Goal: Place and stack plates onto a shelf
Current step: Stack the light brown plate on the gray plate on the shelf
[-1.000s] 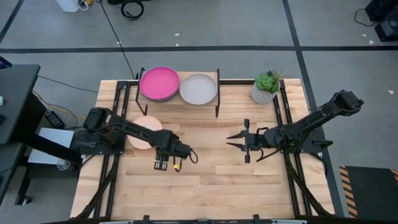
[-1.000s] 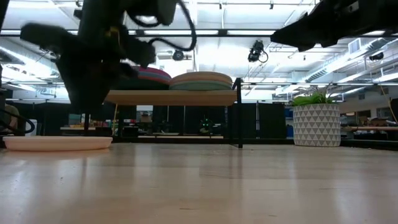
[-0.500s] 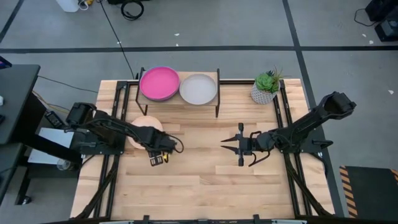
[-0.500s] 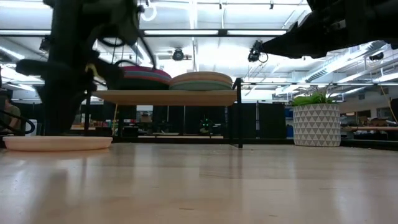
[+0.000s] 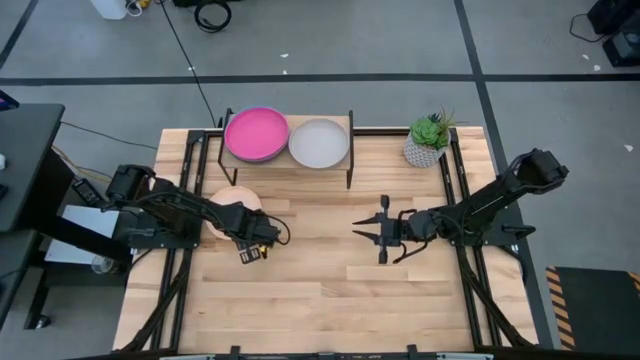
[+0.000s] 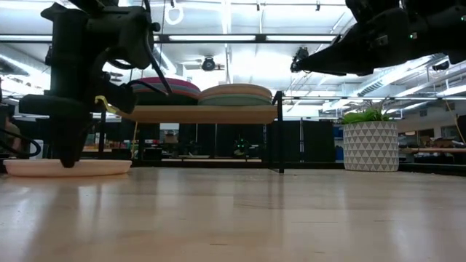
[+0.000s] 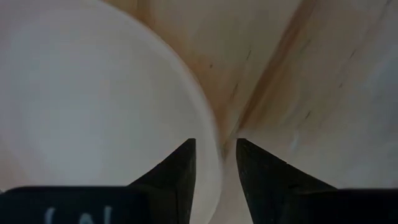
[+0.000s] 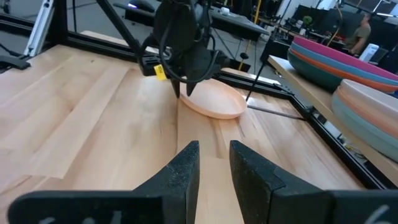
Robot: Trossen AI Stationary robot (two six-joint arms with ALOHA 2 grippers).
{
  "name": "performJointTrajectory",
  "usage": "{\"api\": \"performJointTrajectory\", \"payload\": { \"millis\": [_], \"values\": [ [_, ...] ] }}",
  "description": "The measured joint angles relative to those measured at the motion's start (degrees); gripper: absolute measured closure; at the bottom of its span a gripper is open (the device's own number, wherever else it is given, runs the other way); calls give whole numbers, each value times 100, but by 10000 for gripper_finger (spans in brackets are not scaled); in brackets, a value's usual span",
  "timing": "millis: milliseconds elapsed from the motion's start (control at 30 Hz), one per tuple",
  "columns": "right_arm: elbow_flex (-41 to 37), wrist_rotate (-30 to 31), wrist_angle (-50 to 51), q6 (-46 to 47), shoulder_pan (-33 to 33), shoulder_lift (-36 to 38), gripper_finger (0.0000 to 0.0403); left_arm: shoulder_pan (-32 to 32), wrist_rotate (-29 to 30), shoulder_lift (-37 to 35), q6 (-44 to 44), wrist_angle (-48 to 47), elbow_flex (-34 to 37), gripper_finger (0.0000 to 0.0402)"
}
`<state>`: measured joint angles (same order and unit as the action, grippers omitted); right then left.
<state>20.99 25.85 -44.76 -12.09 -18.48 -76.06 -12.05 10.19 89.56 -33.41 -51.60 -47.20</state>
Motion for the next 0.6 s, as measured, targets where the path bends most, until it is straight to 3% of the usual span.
{"api": "performJointTrajectory", "payload": {
  "millis": [600],
  "values": [
    [0, -47, -19, 8, -2, -72, 308, -2, 28, 2, 282, 415, 267, 362]
  ]
}}
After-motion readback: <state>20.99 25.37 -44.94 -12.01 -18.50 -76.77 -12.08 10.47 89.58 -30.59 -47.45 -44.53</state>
